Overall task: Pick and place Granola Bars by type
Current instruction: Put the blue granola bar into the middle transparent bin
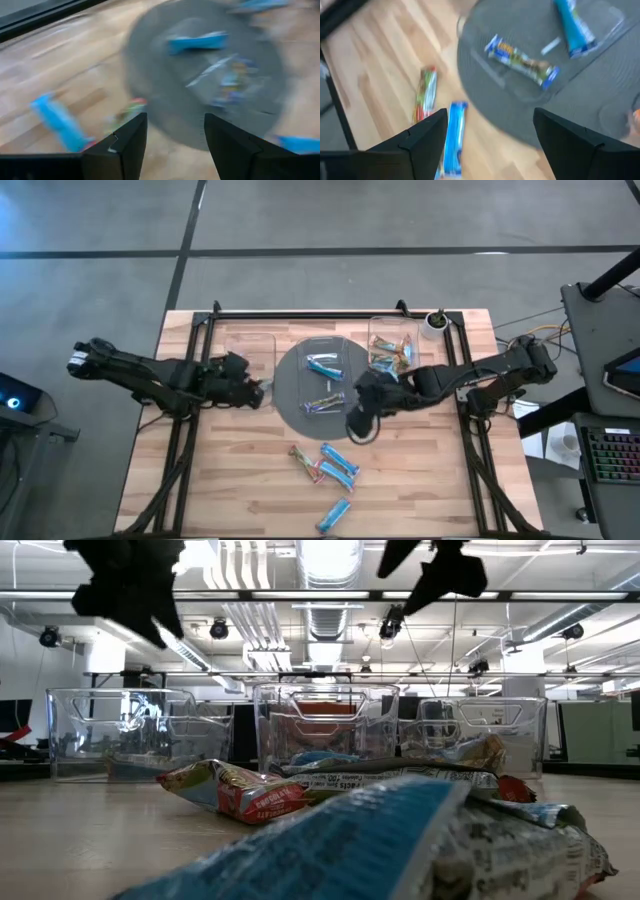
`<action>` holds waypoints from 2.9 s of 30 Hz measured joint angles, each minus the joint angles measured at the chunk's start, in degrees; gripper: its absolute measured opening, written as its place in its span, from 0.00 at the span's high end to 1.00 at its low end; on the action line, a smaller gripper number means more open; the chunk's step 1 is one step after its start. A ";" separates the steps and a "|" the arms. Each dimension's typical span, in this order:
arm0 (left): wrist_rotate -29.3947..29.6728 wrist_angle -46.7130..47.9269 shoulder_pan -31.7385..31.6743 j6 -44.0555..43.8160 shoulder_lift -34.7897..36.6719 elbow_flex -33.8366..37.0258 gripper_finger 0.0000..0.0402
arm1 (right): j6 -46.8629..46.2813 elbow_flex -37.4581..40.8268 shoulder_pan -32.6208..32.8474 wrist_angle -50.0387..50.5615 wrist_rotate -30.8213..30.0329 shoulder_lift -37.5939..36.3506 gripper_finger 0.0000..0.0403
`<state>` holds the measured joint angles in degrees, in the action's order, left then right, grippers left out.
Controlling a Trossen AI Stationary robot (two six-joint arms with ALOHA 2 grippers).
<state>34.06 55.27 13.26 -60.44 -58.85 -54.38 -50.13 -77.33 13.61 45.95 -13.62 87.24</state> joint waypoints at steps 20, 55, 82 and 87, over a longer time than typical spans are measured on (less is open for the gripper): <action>0.49 -11.76 19.99 1.28 -1.60 -1.48 0.55 | -18.03 6.51 15.30 -10.33 0.34 12.22 0.37; 1.62 -12.77 22.42 -0.75 -4.02 0.29 0.55 | -23.16 6.27 15.84 -21.03 -4.72 27.65 0.48; 4.10 -13.41 22.40 1.46 -4.02 0.31 0.55 | -12.82 -1.72 4.23 -14.41 -18.11 7.85 0.92; 5.07 -13.60 22.40 1.50 -4.02 0.31 0.55 | -7.44 -1.72 -8.67 -17.69 -4.56 8.25 0.92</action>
<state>39.13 41.67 35.66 -58.94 -62.87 -54.06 -57.57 -79.05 4.93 28.26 -18.18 95.50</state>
